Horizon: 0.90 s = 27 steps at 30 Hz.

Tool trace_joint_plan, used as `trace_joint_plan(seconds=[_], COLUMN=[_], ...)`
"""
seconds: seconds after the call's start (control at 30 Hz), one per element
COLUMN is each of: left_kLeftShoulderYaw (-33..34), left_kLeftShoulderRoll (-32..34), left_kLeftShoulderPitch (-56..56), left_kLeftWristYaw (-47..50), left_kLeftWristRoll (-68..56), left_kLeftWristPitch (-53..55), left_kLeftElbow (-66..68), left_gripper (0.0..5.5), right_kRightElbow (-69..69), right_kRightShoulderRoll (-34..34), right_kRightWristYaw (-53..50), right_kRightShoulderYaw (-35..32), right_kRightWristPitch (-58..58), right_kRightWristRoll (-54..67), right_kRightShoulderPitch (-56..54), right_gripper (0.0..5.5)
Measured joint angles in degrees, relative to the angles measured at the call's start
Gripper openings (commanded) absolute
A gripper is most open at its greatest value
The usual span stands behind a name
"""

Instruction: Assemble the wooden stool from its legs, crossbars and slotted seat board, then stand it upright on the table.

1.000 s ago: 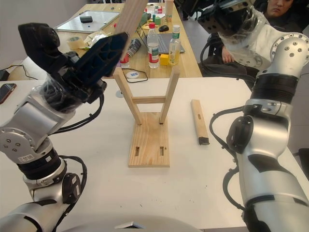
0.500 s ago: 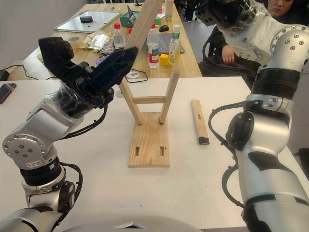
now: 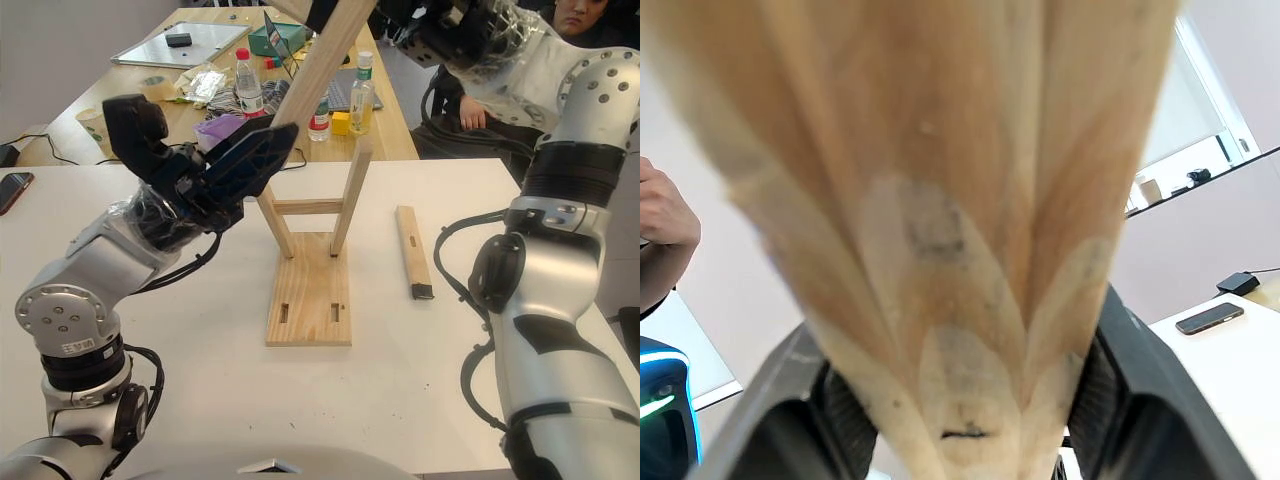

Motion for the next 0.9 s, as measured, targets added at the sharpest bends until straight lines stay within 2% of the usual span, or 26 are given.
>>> trace_joint_plan(seconds=[0.13,0.2,0.33,0.4,0.5,0.63,0.77,0.9], left_kLeftShoulderYaw=[0.04,0.87,7.69,15.26,18.89,18.7,17.57,16.36], left_kLeftShoulderRoll=[0.77,3.5,14.38,22.59,28.22,29.89,29.63,29.64], left_kLeftShoulderPitch=[0.1,1.99,9.02,11.53,12.57,14.98,15.17,12.96], left_kLeftWristYaw=[0.56,-0.31,-4.99,-9.64,-14.2,-16.31,-17.55,-19.11], left_kLeftWristRoll=[0.62,0.53,-3.33,-10.06,-12.11,-7.69,-5.62,-4.47], left_kLeftWristPitch=[-0.12,0.32,4.96,7.62,9.23,10.0,9.98,10.01], left_kLeftElbow=[0.03,-0.31,-1.62,-0.97,1.01,5.05,8.11,10.9], left_gripper=[3.39,3.39,3.39,3.39,3.39,3.39,3.39,3.39], right_kRightElbow=[-0.7,-3.42,-11.03,-16.32,-23.88,-32.88,-37.21,-36.07], right_kRightShoulderRoll=[0.07,0.07,0.32,0.79,2.3,2.17,2.2,2.15], right_kRightWristYaw=[-0.17,-0.22,-1.84,-3.66,-3.29,-0.05,5.6,10.15], right_kRightShoulderYaw=[-0.51,-0.54,0.12,0.55,3.57,7.45,13.64,17.21], right_kRightWristPitch=[-0.14,-1.45,-2.27,-3.23,-6.41,-11.27,-21.51,-29.84], right_kRightWristRoll=[-0.33,-1.45,-2.21,-2.34,-4.65,-7.88,-16.04,-21.81], right_kRightShoulderPitch=[0.3,1.36,5.92,9.5,15.54,27.41,40.22,45.14], right_gripper=[2.08,2.07,2.06,2.06,2.05,2.05,2.05,2.05])
